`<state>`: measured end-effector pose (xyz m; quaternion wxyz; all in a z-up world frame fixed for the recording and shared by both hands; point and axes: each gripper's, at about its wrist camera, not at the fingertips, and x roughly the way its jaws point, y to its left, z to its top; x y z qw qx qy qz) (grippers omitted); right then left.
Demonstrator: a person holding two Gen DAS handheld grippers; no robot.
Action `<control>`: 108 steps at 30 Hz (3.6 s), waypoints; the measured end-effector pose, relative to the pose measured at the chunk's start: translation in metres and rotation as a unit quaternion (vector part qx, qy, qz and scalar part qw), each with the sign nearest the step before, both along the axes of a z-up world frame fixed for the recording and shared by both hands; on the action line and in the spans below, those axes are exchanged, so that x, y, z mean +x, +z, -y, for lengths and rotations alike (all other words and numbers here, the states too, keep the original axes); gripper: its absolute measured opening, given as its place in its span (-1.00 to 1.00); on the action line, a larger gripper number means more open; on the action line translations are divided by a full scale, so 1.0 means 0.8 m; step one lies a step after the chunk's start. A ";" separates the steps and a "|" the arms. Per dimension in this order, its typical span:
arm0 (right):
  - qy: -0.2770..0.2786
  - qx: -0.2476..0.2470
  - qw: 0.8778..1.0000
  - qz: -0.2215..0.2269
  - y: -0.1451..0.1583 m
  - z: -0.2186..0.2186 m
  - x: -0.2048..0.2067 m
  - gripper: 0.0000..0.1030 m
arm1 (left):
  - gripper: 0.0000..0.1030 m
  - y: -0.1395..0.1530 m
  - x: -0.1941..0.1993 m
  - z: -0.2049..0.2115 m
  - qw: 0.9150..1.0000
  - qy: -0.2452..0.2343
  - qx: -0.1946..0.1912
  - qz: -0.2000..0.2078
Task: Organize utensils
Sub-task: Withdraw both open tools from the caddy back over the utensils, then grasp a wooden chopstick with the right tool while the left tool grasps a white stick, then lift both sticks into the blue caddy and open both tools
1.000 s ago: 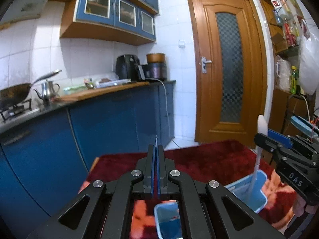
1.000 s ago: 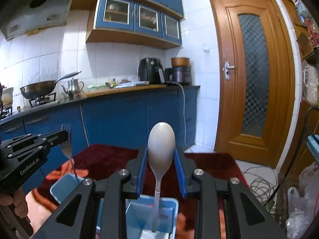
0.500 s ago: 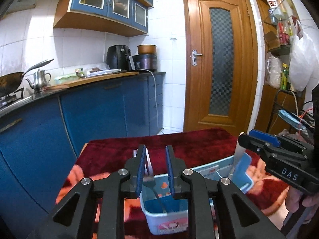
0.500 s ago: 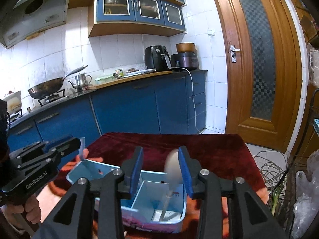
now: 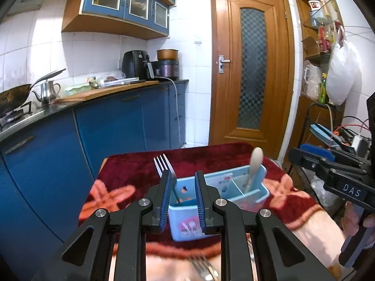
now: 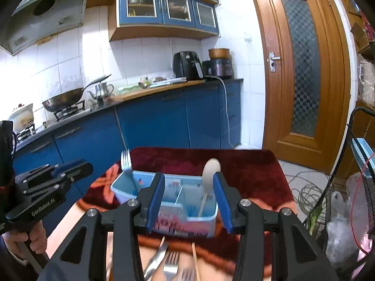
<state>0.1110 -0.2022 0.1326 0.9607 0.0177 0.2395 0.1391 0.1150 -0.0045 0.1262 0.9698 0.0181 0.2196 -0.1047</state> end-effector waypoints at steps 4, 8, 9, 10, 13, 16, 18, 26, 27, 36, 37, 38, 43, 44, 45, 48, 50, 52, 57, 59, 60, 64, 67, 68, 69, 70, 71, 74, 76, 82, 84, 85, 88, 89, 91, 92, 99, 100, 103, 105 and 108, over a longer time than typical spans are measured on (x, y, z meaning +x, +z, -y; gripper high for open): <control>0.001 -0.014 1.000 -0.026 0.002 -0.002 -0.021 -0.09 | -0.60 0.005 -0.022 -0.002 1.000 -0.002 -0.005 -0.029; -0.011 -0.049 0.996 -0.073 -0.002 -0.008 -0.034 -0.09 | -0.60 0.009 -0.040 -0.010 0.998 0.001 -0.009 -0.060; -0.014 -0.057 0.994 -0.091 -0.006 -0.007 -0.036 -0.09 | -0.60 0.008 -0.042 -0.012 0.998 0.001 -0.011 -0.068; -0.013 -0.060 0.992 -0.108 -0.010 -0.007 -0.037 -0.09 | -0.60 0.008 -0.045 -0.016 0.997 0.001 -0.013 -0.079; -0.002 -0.067 0.986 -0.152 -0.027 -0.008 -0.040 -0.09 | -0.60 0.002 -0.050 -0.020 0.993 0.000 -0.013 -0.115; 0.002 -0.083 0.981 -0.175 -0.040 -0.011 -0.042 -0.09 | -0.60 -0.009 -0.053 -0.022 0.990 0.000 -0.008 -0.142; 0.006 -0.095 0.977 -0.191 -0.050 -0.012 -0.042 -0.09 | -0.60 -0.019 -0.055 -0.020 0.988 0.003 0.002 -0.157; 0.014 -0.104 0.962 -0.254 -0.085 -0.010 -0.033 -0.09 | -0.59 -0.066 -0.045 -0.013 0.975 -0.002 0.025 -0.220; 0.016 -0.105 0.958 -0.266 -0.091 -0.009 -0.031 -0.09 | -0.58 -0.074 -0.043 -0.012 0.972 -0.004 0.027 -0.231; 0.018 -0.126 0.939 -0.320 -0.133 -0.003 -0.015 -0.09 | -0.58 -0.122 -0.029 -0.005 0.955 -0.008 0.031 -0.296; 0.020 -0.127 0.937 -0.325 -0.136 -0.003 -0.013 -0.09 | -0.58 -0.127 -0.027 -0.004 0.953 -0.009 0.030 -0.303; 0.020 -0.130 0.936 -0.328 -0.139 -0.003 -0.012 -0.09 | -0.59 -0.131 -0.026 -0.002 0.951 -0.011 0.030 -0.309; 0.024 -0.142 0.930 -0.339 -0.150 -0.004 -0.005 -0.09 | -0.58 -0.148 -0.020 0.006 0.943 -0.017 0.033 -0.332; 0.025 -0.144 0.929 -0.340 -0.153 -0.003 -0.004 -0.09 | -0.58 -0.151 -0.019 0.007 0.941 -0.018 0.033 -0.336; 0.026 -0.147 0.928 -0.342 -0.155 -0.003 -0.002 -0.09 | -0.58 -0.154 -0.018 0.008 0.940 -0.018 0.033 -0.340; 0.028 -0.154 0.925 -0.347 -0.161 -0.004 0.001 -0.09 | -0.58 -0.162 -0.014 0.011 0.937 -0.017 0.032 -0.349; 0.030 -0.159 0.923 -0.350 -0.166 -0.005 0.004 -0.10 | -0.58 -0.166 -0.009 0.011 0.934 -0.017 0.027 -0.356; 0.031 -0.160 0.922 -0.352 -0.169 -0.006 0.009 -0.09 | -0.59 -0.169 -0.005 0.010 0.932 -0.017 0.020 -0.361; 0.031 -0.163 0.920 -0.356 -0.170 -0.009 0.023 -0.09 | -0.58 -0.169 0.007 0.011 0.929 -0.019 0.015 -0.370; 0.034 -0.165 0.919 -0.357 -0.171 -0.008 0.036 -0.09 | -0.58 -0.169 0.013 0.011 0.927 -0.021 0.012 -0.373; 0.034 -0.164 0.919 -0.356 -0.170 -0.009 0.040 -0.09 | -0.59 -0.169 0.016 0.010 0.927 -0.021 0.009 -0.375; 0.033 -0.152 0.921 -0.357 -0.165 -0.010 0.060 -0.10 | -0.59 -0.169 0.027 0.006 0.926 -0.020 -0.003 -0.378; 0.030 -0.145 0.922 -0.357 -0.162 -0.010 0.072 -0.12 | -0.60 -0.169 0.031 0.005 0.925 -0.022 -0.005 -0.380; 0.029 -0.141 0.922 -0.359 -0.162 -0.011 0.078 -0.14 | -0.61 -0.169 0.032 0.006 0.924 -0.023 -0.005 -0.380; 0.029 -0.139 0.922 -0.361 -0.164 -0.012 0.081 -0.16 | -0.66 -0.169 0.033 0.006 0.925 -0.022 -0.004 -0.380; 0.030 -0.138 0.922 -0.362 -0.165 -0.013 0.083 -0.22 | -0.69 -0.168 0.033 0.003 0.925 -0.022 -0.003 -0.380; 0.030 -0.138 0.922 -0.361 -0.166 -0.014 0.086 -0.26 | -0.70 -0.168 0.033 0.001 0.925 -0.022 -0.004 -0.380; 0.031 -0.142 0.923 -0.356 -0.168 -0.018 0.093 -0.40 | -0.73 -0.168 0.034 -0.001 0.925 -0.024 -0.011 -0.379; 0.032 -0.141 0.925 -0.351 -0.169 -0.020 0.095 -0.48 | -0.80 -0.168 0.035 -0.004 0.926 -0.023 -0.017 -0.376; 0.039 -0.136 0.937 -0.321 -0.167 -0.033 0.079 -0.87 | -0.87 -0.156 0.028 -0.009 0.938 -0.018 -0.031 -0.345; 0.042 -0.113 0.942 -0.312 -0.163 -0.025 0.070 -0.87 | -0.87 -0.145 0.020 -0.016 0.945 -0.017 -0.032 -0.324; 0.043 -0.100 0.946 -0.306 -0.159 -0.022 0.065 -0.87 | -0.87 -0.141 0.017 -0.016 0.948 -0.015 -0.032 -0.315; 0.047 -0.074 0.954 -0.285 -0.147 -0.015 0.046 -0.88 | -0.88 -0.121 0.009 -0.012 0.961 -0.012 -0.027 -0.275; 0.050 -0.065 0.958 -0.274 -0.139 -0.013 0.039 -0.88 | -0.88 -0.115 0.007 -0.012 0.964 -0.011 -0.027 -0.263; 0.052 -0.055 0.965 -0.249 -0.127 -0.013 0.024 -0.88 | -0.88 -0.098 0.003 -0.009 0.972 -0.010 -0.032 -0.232; 0.054 -0.045 0.970 -0.232 -0.117 -0.011 0.015 -0.88 | -0.88 -0.087 0.000 -0.010 0.976 -0.008 -0.034 -0.215; 0.042 0.013 0.990 -0.131 -0.061 0.012 -0.010 -0.88 | -0.88 -0.025 -0.003 -0.001 0.993 0.013 -0.036 -0.108; 0.039 0.021 0.993 -0.114 -0.053 0.013 -0.011 -0.88 | -0.88 -0.016 0.001 0.001 0.995 0.015 -0.041 -0.094; 0.025 0.030 0.998 -0.058 -0.030 0.022 -0.007 -0.88 | -0.88 0.008 0.011 0.004 0.997 0.024 -0.054 -0.056; 0.023 0.044 0.998 -0.030 -0.019 0.026 -0.005 -0.88 | -0.88 0.023 0.016 0.003 0.997 0.029 -0.059 -0.028; 0.019 0.058 0.998 -0.002 -0.011 0.031 0.004 -0.88 | -0.88 0.044 0.026 0.004 0.997 0.043 -0.059 0.012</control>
